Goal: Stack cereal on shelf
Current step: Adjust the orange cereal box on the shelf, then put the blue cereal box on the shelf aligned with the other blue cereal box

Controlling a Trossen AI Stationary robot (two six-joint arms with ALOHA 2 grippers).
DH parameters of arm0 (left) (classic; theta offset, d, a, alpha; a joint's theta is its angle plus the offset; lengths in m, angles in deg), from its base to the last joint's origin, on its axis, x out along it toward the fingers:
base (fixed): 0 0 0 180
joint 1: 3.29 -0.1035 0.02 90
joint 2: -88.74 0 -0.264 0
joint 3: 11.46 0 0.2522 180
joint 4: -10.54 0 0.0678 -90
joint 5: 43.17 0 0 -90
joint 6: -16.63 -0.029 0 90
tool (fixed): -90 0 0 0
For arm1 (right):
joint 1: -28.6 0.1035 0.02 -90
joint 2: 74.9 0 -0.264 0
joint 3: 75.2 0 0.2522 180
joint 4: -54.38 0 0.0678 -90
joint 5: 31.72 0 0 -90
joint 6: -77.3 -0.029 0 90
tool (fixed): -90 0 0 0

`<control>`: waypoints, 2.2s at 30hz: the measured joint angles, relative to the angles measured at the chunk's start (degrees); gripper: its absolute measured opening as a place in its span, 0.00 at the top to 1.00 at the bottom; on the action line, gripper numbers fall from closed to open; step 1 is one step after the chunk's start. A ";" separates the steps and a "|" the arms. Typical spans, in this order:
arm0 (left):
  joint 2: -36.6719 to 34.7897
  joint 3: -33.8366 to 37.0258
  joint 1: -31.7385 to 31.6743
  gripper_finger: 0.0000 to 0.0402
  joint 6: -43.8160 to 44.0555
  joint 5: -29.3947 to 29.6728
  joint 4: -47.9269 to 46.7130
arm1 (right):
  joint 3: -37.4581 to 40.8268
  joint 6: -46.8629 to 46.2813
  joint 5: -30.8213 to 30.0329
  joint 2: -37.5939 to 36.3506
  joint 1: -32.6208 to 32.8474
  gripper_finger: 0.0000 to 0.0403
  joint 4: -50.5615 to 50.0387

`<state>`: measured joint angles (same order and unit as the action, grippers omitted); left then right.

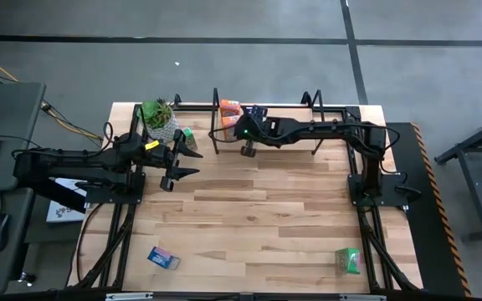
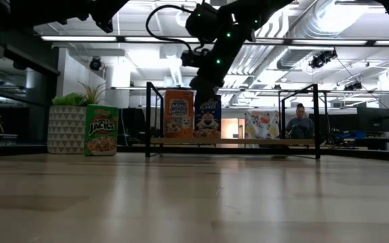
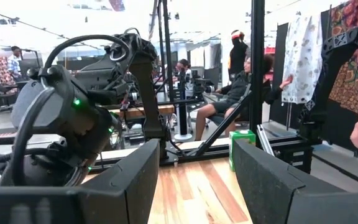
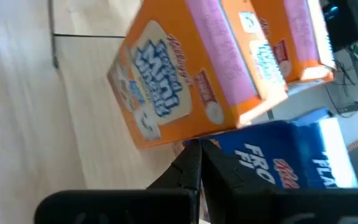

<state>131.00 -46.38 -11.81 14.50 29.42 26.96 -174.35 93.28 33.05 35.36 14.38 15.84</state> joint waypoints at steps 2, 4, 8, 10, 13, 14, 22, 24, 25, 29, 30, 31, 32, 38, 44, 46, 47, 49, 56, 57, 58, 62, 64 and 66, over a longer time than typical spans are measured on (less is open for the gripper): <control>0.00 -0.01 0.00 0.52 0.00 0.00 0.01 | 0.01 -1.13 0.43 0.00 0.03 1.00 -0.22; 0.00 -0.01 0.00 0.52 0.00 0.02 0.03 | 0.00 -2.02 0.78 0.00 0.03 1.00 0.00; 0.00 -0.01 0.00 0.52 -0.02 0.02 0.09 | 0.01 -2.49 2.93 0.00 0.01 1.00 0.07; 0.00 -0.01 0.00 0.52 -0.04 0.04 0.12 | 0.01 -2.49 2.98 0.00 0.02 1.00 0.56; 0.00 -0.01 0.00 0.52 -0.04 0.03 0.12 | 0.00 -2.49 3.16 0.00 0.03 1.00 1.99; 0.00 -0.01 0.00 0.52 -0.02 0.04 0.12 | 0.01 -2.49 3.67 0.00 0.02 1.00 2.43; 0.00 -0.01 0.00 0.52 -0.02 0.04 0.12 | 0.00 -2.06 4.30 0.00 -0.23 1.00 4.11; 0.00 -0.01 -0.02 0.52 -0.04 0.04 0.12 | -0.02 -2.03 4.29 0.00 -0.41 1.00 4.49; 0.00 -0.01 -0.02 0.52 -0.04 0.04 0.12 | -0.02 -2.00 4.23 0.00 -0.59 1.00 4.71; 0.00 -0.01 -0.02 0.52 -0.04 0.04 0.12 | -0.02 -1.97 3.96 0.02 -1.50 1.00 5.84; 0.00 -0.01 -0.02 0.52 -0.02 0.04 0.12 | -0.02 -1.96 4.00 0.02 -1.65 1.00 6.13; 0.00 -0.01 -0.02 0.52 -0.04 0.04 0.12 | -0.02 -1.96 4.04 0.02 -1.86 1.00 6.39; 0.00 -0.01 -0.01 0.52 -0.03 0.04 0.11 | -0.02 -1.96 4.04 0.02 -2.00 1.00 6.64; 0.00 -0.01 -0.01 0.52 -0.04 0.04 0.10 | -0.03 -0.44 3.99 -0.01 -1.96 1.00 5.93; 0.00 -0.01 0.00 0.52 -0.02 0.04 -0.27 | -0.05 -0.51 4.54 -5.57 1.67 1.00 -7.86; 0.00 -0.01 0.00 0.52 -0.02 0.04 -0.53 | -0.08 -3.28 6.40 -8.65 3.65 1.00 -15.93; 0.00 -0.01 -0.02 0.52 -0.02 0.04 -0.56 | -0.07 -5.38 7.38 -10.25 4.74 1.00 -19.94; 0.00 -0.01 0.00 0.52 -0.03 0.04 -0.56 | -0.08 -10.69 9.46 -13.45 7.08 1.00 -26.14; 0.00 -0.01 -0.02 0.52 -0.04 0.04 -0.11 | -0.08 -30.57 19.74 -22.28 14.33 1.00 -38.49; 0.00 -0.01 -0.02 0.52 -0.04 0.03 0.13 | -0.08 -32.64 20.06 -23.22 15.26 1.00 -39.08; -0.02 -0.01 -0.02 0.52 -0.04 0.04 0.25 | -0.08 -34.53 20.08 -23.84 16.17 1.00 -39.64; -0.02 -0.01 -0.02 0.52 -2.30 0.04 0.18 | -0.08 -38.25 16.00 -25.47 19.04 1.00 -40.41; -0.02 -0.01 -0.02 0.52 -3.36 0.03 -0.39 | -0.08 -38.45 13.20 -25.55 20.19 1.00 -40.97; -0.01 -0.01 -0.02 0.52 -3.53 0.03 -0.89 | -0.08 -38.48 10.93 -25.51 21.00 1.00 -42.61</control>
<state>130.99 -46.39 -11.83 10.97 29.45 26.08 -174.43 54.80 43.98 9.85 35.38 -26.77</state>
